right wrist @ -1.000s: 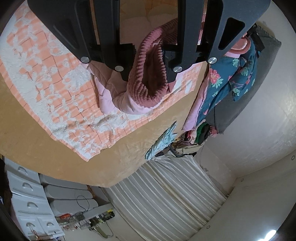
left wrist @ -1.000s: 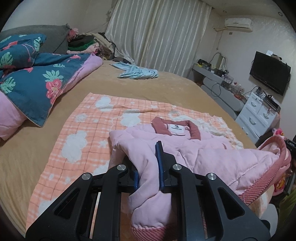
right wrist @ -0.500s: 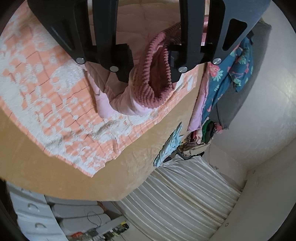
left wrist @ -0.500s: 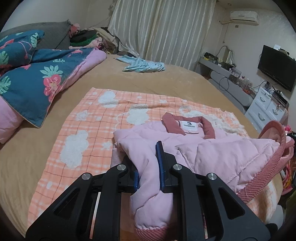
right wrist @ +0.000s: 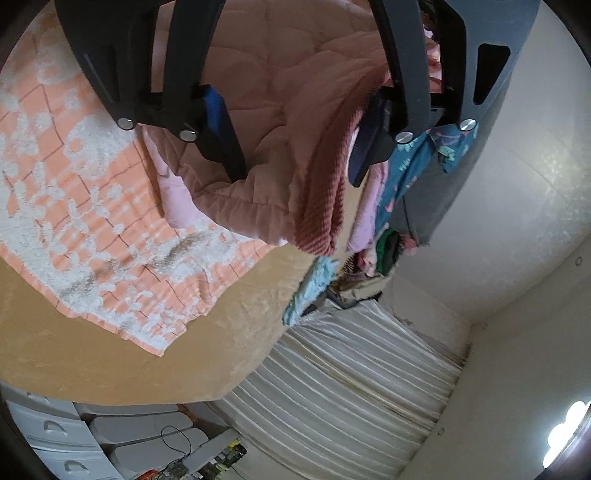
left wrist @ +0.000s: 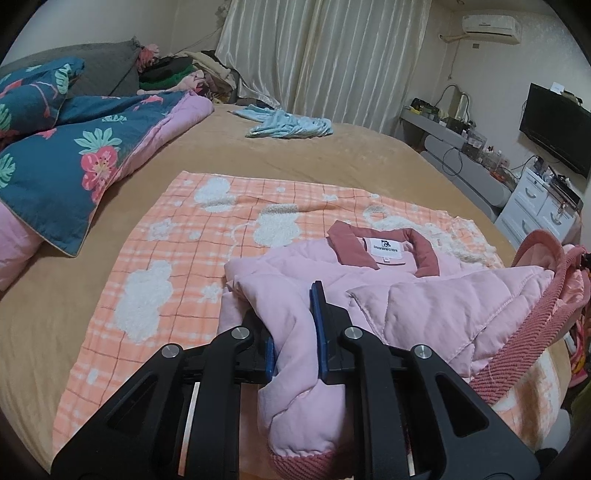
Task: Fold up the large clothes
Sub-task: 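Lower the hem onto the folded sleeves and open both grippers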
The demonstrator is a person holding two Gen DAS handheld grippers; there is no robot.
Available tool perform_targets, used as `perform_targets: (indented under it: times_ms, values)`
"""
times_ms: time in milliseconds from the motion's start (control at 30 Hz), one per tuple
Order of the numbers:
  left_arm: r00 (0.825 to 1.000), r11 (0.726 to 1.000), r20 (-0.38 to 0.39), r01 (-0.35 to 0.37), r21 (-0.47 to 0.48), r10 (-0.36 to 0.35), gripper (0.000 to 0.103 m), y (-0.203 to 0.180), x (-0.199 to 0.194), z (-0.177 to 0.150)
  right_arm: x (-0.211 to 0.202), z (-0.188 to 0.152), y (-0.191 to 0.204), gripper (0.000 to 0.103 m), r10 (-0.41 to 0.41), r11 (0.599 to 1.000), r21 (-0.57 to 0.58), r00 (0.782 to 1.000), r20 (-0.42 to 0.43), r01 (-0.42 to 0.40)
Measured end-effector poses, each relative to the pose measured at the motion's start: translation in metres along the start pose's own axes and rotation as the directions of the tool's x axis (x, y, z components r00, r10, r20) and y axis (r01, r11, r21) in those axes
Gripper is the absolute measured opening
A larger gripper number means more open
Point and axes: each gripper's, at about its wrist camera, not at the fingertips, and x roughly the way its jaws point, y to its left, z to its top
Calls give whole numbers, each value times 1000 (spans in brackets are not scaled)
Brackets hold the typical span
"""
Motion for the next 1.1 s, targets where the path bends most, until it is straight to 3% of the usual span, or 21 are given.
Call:
perform_targets:
  times_ms: [67, 200, 300, 500, 633, 700, 767, 833, 1100]
  values:
    - [1000, 1000, 1, -2, 3, 2, 9, -1, -1, 0, -3, 0, 0, 73, 40, 999, -5, 999, 36, -40]
    - [1000, 1000, -4, -4, 14, 4, 9, -4, 4, 1, -12, -2, 7, 84, 122, 992, -49, 989, 85, -118]
    - [1000, 1000, -6, -4, 17, 4, 10, -7, 8, 2, -12, -15, 13, 89, 100, 989, -118, 991, 90, -89]
    - [1000, 1000, -11, -14, 23, 15, 10, -13, 15, 4, 21, -67, 2, 90, -97, 966, -238, 995, 17, 98]
    - [1000, 1000, 0, -10, 10, 10, 14, -13, 14, 6, 56, -95, -3, 90, -308, 887, -372, 951, -38, 273]
    - [1000, 1000, 6, 10, -8, -10, 25, -12, 13, 7, 66, -105, 3, 90, -359, 837, -453, 933, -33, 306]
    - [999, 998, 18, 36, -42, -35, 40, -12, 9, 8, 71, -112, 4, 92, -355, 826, -482, 934, -42, 292]
    - [997, 996, 37, 68, -63, -66, 64, -13, 4, 9, 73, -117, 2, 92, -353, 827, -484, 934, -50, 287]
    - [990, 995, 112, 95, -39, -90, 89, -35, -30, 18, 52, -110, 2, 95, -300, 839, -475, 954, 5, 266]
